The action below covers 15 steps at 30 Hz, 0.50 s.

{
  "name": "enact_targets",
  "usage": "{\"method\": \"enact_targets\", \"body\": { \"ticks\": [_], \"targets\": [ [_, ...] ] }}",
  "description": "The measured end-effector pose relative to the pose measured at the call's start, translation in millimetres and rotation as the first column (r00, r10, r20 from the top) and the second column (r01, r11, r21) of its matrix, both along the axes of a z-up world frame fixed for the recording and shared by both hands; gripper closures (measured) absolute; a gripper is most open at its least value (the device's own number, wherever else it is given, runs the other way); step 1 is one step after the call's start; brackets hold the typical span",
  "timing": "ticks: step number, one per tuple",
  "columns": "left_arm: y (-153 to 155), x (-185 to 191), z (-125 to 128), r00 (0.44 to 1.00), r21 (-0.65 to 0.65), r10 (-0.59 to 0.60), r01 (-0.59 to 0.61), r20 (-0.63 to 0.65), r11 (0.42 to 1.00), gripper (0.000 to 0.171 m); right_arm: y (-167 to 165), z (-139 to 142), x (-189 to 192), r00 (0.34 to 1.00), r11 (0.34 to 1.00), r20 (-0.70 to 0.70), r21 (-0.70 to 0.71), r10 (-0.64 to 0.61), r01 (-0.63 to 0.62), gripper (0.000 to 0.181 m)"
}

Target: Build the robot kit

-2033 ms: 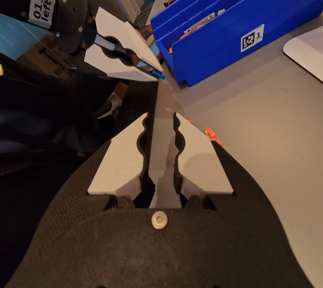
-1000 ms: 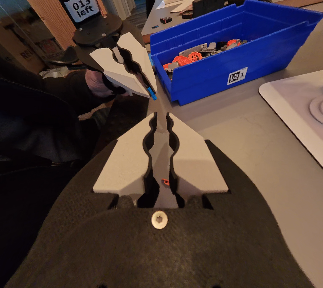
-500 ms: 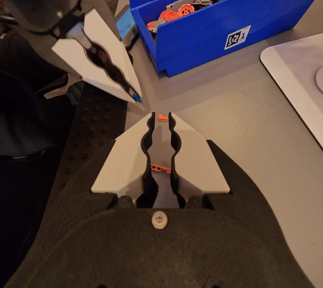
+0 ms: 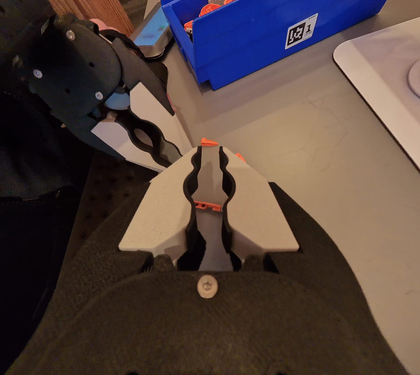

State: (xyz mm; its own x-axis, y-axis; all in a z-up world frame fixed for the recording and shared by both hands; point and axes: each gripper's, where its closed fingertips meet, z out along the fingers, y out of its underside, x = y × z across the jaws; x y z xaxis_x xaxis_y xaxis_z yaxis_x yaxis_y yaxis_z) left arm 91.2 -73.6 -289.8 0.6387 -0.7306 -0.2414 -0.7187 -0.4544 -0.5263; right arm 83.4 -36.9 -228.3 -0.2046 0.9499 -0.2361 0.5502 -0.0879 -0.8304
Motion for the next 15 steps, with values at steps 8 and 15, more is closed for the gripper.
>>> {"method": "enact_targets", "body": {
  "ticks": [8,15],
  "targets": [
    [6,-37,4,0.984,-0.016,0.180,-0.180,0.017,0.984,0.149,-2,3,1,1.000,1.000,-0.007,-0.009,0.003,-0.003,0.168],
    [12,-40,-6,0.976,-0.033,0.216,-0.216,-0.007,0.976,0.163,-2,5,2,1.000,1.000,-0.016,-0.023,0.005,-0.005,0.168]
  ]
}}
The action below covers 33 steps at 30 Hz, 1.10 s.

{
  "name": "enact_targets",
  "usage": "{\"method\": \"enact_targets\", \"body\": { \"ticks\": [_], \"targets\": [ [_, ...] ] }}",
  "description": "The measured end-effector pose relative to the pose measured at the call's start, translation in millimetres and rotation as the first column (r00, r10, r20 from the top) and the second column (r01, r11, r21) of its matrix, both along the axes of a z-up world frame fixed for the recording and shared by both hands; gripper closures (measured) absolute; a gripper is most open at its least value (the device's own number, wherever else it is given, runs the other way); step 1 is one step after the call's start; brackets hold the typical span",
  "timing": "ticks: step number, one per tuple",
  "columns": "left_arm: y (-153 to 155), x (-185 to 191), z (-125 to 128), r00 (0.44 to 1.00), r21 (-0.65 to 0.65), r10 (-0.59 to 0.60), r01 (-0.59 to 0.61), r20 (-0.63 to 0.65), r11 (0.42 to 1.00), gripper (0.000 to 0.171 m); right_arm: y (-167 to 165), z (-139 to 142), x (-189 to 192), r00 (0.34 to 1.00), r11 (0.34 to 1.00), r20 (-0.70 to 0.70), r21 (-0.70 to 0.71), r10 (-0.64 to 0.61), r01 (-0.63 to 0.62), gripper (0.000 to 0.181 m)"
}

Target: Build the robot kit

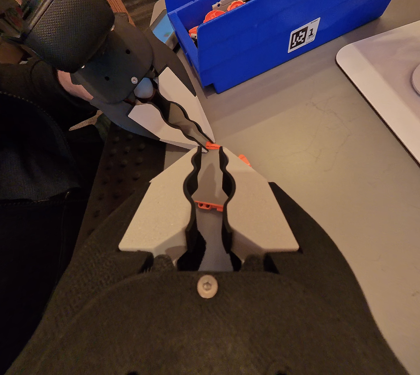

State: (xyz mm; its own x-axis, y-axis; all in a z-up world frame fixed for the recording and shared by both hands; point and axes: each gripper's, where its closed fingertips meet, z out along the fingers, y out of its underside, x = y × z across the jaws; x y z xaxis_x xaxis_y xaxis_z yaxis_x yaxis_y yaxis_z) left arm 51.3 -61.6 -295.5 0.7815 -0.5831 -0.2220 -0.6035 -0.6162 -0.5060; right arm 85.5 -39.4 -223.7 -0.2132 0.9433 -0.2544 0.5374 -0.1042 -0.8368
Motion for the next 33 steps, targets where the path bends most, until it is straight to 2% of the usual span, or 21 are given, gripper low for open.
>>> {"method": "enact_targets", "body": {
  "ticks": [3,6,8,10,12,14,17,21,25,29,31,33],
  "targets": [
    [0,0,1,1.000,0.028,0.000,0.000,0.021,1.000,0.163,-1,1,0,1.000,1.000,-0.003,-0.004,0.004,-0.004,0.168],
    [-1,13,17,0.985,0.091,-0.042,0.027,0.166,0.996,0.163,-7,1,0,1.000,1.000,-0.007,-0.015,0.026,-0.026,0.166],
    [-1,24,40,0.945,0.155,-0.088,0.040,0.315,0.987,0.163,-10,1,0,0.999,0.999,-0.006,-0.008,0.040,-0.040,0.165],
    [-4,35,68,0.867,0.224,-0.169,0.068,0.468,0.972,0.163,-14,4,0,0.998,0.998,-0.025,-0.023,0.056,-0.057,0.163],
    [-8,40,89,0.803,0.284,-0.236,0.088,0.548,0.955,0.163,-19,13,0,0.995,0.993,-0.064,-0.084,0.078,-0.083,0.161],
    [-12,43,99,0.775,0.323,-0.288,0.114,0.562,0.939,0.163,-25,28,2,0.986,0.975,-0.131,-0.184,0.104,-0.127,0.161],
    [-15,48,103,0.781,0.374,-0.345,0.155,0.520,0.914,0.163,-33,43,6,0.970,0.933,-0.195,-0.300,0.144,-0.199,0.165],
    [-19,55,114,0.762,0.435,-0.401,0.175,0.508,0.883,0.163,-41,46,9,0.960,0.907,-0.211,-0.340,0.183,-0.248,0.166],
    [-19,58,117,0.722,0.426,-0.410,0.175,0.558,0.888,0.163,-43,49,12,0.951,0.914,-0.229,-0.301,0.207,-0.272,0.173],
    [-21,58,126,0.659,0.429,-0.422,0.163,0.623,0.888,0.163,-44,57,14,0.941,0.897,-0.263,-0.330,0.212,-0.295,0.177],
    [-21,58,129,0.639,0.434,-0.427,0.158,0.640,0.887,0.163,-44,61,15,0.938,0.888,-0.278,-0.348,0.208,-0.301,0.177],
    [-20,59,132,0.643,0.447,-0.431,0.151,0.633,0.882,0.163,-43,63,15,0.936,0.880,-0.290,-0.368,0.199,-0.301,0.178]
  ]
}}
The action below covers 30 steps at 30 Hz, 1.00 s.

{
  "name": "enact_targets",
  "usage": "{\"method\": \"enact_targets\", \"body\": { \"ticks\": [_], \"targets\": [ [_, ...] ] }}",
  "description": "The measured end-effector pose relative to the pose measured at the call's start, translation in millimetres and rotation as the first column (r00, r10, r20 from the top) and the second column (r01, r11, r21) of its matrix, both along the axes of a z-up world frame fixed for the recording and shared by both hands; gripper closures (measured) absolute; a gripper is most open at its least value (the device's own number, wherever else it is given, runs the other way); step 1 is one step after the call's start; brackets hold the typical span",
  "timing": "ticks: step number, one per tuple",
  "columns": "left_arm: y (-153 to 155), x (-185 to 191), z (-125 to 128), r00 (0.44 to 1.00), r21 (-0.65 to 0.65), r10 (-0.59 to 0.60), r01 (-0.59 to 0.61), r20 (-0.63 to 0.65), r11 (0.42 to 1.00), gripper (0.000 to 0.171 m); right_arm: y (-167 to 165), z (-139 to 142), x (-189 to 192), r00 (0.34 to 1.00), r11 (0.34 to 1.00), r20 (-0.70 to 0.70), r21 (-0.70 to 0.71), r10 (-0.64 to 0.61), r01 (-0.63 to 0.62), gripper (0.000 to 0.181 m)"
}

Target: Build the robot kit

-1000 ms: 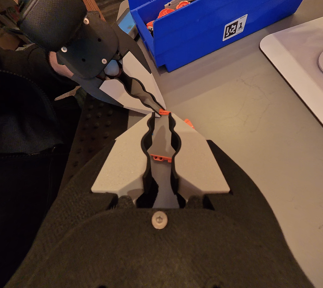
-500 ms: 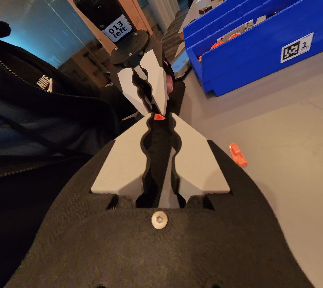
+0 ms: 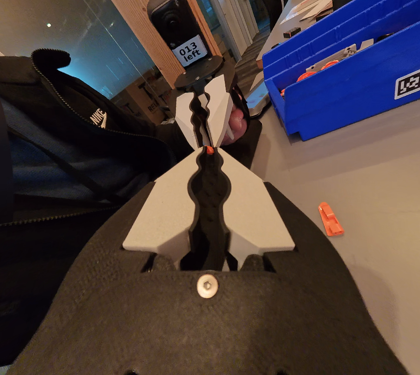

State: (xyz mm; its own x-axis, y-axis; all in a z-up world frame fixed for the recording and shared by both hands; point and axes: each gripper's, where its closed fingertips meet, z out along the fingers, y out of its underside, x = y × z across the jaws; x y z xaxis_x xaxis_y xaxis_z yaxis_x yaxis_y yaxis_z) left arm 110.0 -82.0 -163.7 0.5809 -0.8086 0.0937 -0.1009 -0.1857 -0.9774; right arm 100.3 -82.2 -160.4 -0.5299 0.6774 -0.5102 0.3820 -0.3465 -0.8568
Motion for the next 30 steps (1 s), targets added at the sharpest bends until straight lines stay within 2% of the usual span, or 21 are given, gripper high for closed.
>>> {"method": "enact_targets", "body": {
  "ticks": [3,6,10,15,17,19,22,26,30],
  "targets": [
    [2,-1,1,0.999,0.040,0.029,-0.027,-0.030,0.999,0.156,3,7,1,1.000,0.998,-0.020,-0.064,0.000,-0.001,0.178],
    [6,0,-2,0.988,0.110,0.090,-0.076,-0.127,0.991,0.154,6,11,2,1.000,0.992,-0.024,-0.130,0.005,-0.008,0.178],
    [11,0,-2,0.945,0.231,0.187,-0.125,-0.270,0.965,0.162,6,8,2,1.000,0.984,-0.005,-0.175,0.021,-0.022,0.178],
    [12,0,-5,0.913,0.270,0.222,-0.131,-0.341,0.954,0.166,6,6,0,0.999,0.969,0.021,-0.243,0.042,-0.035,0.177],
    [11,-3,-7,0.905,0.257,0.228,-0.139,-0.359,0.956,0.167,7,3,-3,0.999,0.974,0.038,-0.226,0.016,-0.007,0.175],
    [10,-11,-7,0.899,0.240,0.246,-0.165,-0.362,0.957,0.167,12,-4,-6,0.997,0.986,0.070,-0.160,-0.034,0.045,0.160],
    [7,-28,-18,0.865,0.183,0.264,-0.203,-0.426,0.962,0.167,16,-27,-6,0.985,0.992,0.139,0.094,-0.099,0.086,0.165],
    [4,-50,-41,0.795,0.142,0.304,-0.270,-0.525,0.952,0.166,10,-69,-8,0.955,0.923,0.260,0.384,-0.140,0.031,0.171],
    [-1,-58,-61,0.781,0.077,0.298,-0.308,-0.549,0.948,0.166,6,-103,-12,0.911,0.823,0.370,0.565,-0.181,-0.066,0.175]
  ]
}}
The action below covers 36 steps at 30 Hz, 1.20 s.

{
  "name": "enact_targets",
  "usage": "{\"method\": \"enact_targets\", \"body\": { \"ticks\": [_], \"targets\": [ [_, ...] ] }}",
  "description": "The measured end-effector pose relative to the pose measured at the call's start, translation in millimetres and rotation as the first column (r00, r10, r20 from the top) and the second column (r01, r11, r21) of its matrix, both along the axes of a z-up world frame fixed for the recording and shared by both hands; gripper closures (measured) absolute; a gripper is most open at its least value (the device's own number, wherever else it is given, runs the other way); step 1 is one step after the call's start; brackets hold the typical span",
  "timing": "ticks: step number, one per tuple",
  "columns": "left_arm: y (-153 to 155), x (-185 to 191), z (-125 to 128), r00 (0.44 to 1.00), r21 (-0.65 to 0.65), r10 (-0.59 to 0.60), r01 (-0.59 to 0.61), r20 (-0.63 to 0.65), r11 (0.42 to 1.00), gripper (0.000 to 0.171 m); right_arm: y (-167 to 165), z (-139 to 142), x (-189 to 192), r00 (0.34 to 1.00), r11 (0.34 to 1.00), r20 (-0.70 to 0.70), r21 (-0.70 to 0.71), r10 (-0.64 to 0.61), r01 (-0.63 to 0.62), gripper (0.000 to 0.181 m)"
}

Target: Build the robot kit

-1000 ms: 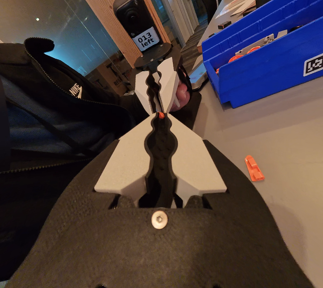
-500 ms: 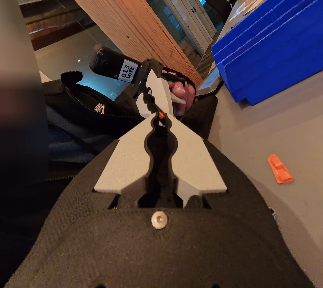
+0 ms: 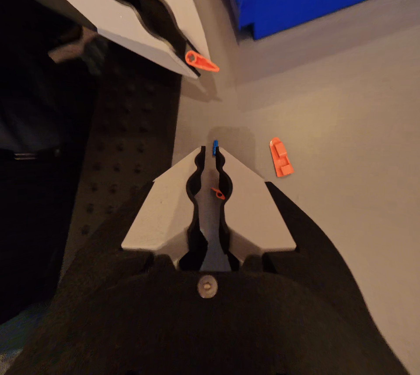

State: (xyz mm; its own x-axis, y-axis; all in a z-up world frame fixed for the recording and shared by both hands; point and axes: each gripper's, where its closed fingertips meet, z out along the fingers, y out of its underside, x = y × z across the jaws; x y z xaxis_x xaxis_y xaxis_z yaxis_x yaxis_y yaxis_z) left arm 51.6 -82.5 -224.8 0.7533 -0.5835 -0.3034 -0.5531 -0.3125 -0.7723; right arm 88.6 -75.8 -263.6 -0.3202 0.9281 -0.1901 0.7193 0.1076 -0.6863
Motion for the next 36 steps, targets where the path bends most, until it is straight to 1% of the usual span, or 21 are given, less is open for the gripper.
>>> {"method": "enact_targets", "body": {
  "ticks": [2,4,10,13,18,21,25,27,29,32,36],
  "targets": [
    [-2,0,-5,1.000,-0.013,0.005,-0.005,0.007,1.000,0.166,-2,-11,0,0.999,0.999,0.054,0.036,0.008,-0.010,0.175],
    [-4,0,-7,1.000,-0.015,0.006,-0.006,0.012,1.000,0.166,-3,-19,0,0.997,0.999,0.079,0.050,0.012,-0.016,0.173],
    [-4,-3,-14,1.000,-0.035,0.008,-0.007,0.016,0.999,0.166,-1,-25,-4,0.996,0.995,0.092,0.099,0.006,-0.015,0.171],
    [-4,-3,-17,1.000,-0.044,0.009,-0.008,0.021,0.999,0.166,-2,-30,-5,0.994,0.995,0.104,0.102,0.008,-0.019,0.172],
    [-2,-3,-25,1.000,-0.061,0.013,-0.014,-0.007,0.998,0.166,-6,-31,-8,0.996,0.994,0.085,0.106,0.024,-0.033,0.179],
    [0,-2,-29,0.999,-0.068,0.016,-0.019,-0.031,0.997,0.166,-5,-22,-9,0.999,0.995,0.044,0.094,0.022,-0.026,0.180],
    [2,-1,-37,0.992,-0.077,0.010,-0.020,-0.129,0.997,0.167,-8,2,-9,0.998,0.997,-0.044,0.066,0.036,-0.033,0.180],
    [4,-2,-41,0.976,-0.074,0.005,-0.022,-0.218,0.997,0.167,-10,9,-10,0.997,0.997,-0.070,0.073,0.039,-0.034,0.180],
    [5,1,-45,0.957,-0.078,-0.012,-0.011,-0.290,0.997,0.166,-11,12,-11,0.996,0.996,-0.080,0.079,0.038,-0.032,0.180],
    [7,8,-49,0.924,-0.077,-0.041,0.012,-0.380,0.997,0.166,-8,8,-11,0.997,0.994,-0.066,0.103,0.025,-0.018,0.180],
    [10,16,-53,0.888,-0.062,-0.060,0.036,-0.455,0.997,0.166,-5,2,-9,0.999,0.993,-0.036,0.119,0.017,-0.013,0.180]
  ]
}}
